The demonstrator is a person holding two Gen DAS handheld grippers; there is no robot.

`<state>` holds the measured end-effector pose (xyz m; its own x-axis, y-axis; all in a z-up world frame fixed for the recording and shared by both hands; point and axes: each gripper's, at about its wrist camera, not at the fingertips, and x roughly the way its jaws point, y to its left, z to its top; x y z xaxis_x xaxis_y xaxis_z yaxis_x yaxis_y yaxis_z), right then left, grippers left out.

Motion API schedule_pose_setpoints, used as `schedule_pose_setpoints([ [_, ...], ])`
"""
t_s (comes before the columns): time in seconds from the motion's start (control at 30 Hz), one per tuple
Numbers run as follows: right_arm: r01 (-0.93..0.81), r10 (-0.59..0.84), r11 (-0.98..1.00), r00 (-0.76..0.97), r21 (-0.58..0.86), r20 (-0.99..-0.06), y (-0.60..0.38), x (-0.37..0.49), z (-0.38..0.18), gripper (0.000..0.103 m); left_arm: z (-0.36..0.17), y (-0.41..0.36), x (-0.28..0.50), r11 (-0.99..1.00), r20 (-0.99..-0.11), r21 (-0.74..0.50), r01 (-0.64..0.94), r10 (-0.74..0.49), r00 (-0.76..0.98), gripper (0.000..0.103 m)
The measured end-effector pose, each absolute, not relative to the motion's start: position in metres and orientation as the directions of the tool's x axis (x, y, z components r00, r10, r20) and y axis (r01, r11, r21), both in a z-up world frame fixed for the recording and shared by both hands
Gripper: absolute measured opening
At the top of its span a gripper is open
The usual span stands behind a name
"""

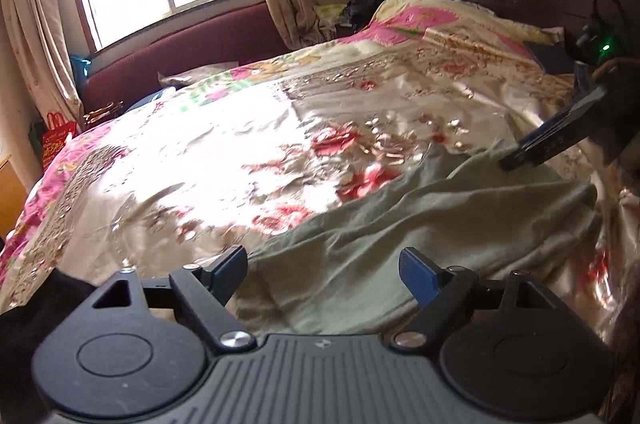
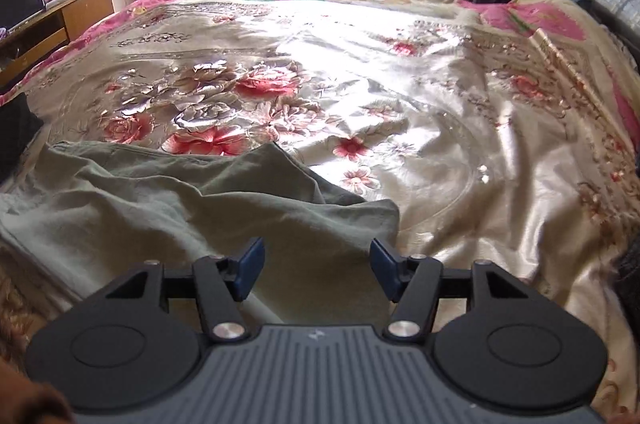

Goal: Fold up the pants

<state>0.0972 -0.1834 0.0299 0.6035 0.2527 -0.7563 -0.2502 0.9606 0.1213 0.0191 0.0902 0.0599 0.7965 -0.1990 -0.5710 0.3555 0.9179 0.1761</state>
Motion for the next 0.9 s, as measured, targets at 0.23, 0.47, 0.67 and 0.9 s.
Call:
schedule_pose_setpoints([
  [0.23, -0.138, 0.157, 0.986, 0.598, 0.092, -0.786, -0.204, 0.143, -0.002, 0.054, -0.014, 0.074, 0.059, 0.904, -0.741, 0.083, 0.419, -0.225, 0.633, 0.097],
  [0.47, -0.244, 0.117, 0.968, 0.652, -0.06, -0.749, -0.177, 0.138, 0.03, 0.06, -0.013, 0.084, 0.05, 0.923, -0.728, 0.055, 0.382, -0.225, 0.648, 0.102],
  [0.67, -0.308, -0.035, 0.918, 0.56, -0.248, -0.828, -0.161, 0.178, 0.001, 0.07, -0.012, 0.079, 0.052, 0.913, -0.725, 0.098, 0.397, -0.208, 0.656, 0.103],
  [0.9, -0.149, 0.022, 0.986, 0.571, -0.077, -0.821, -0.218, 0.151, 0.035, 0.067, -0.006, 0.091, 0.042, 0.915, -0.714, 0.119, 0.386, -0.191, 0.674, 0.103],
])
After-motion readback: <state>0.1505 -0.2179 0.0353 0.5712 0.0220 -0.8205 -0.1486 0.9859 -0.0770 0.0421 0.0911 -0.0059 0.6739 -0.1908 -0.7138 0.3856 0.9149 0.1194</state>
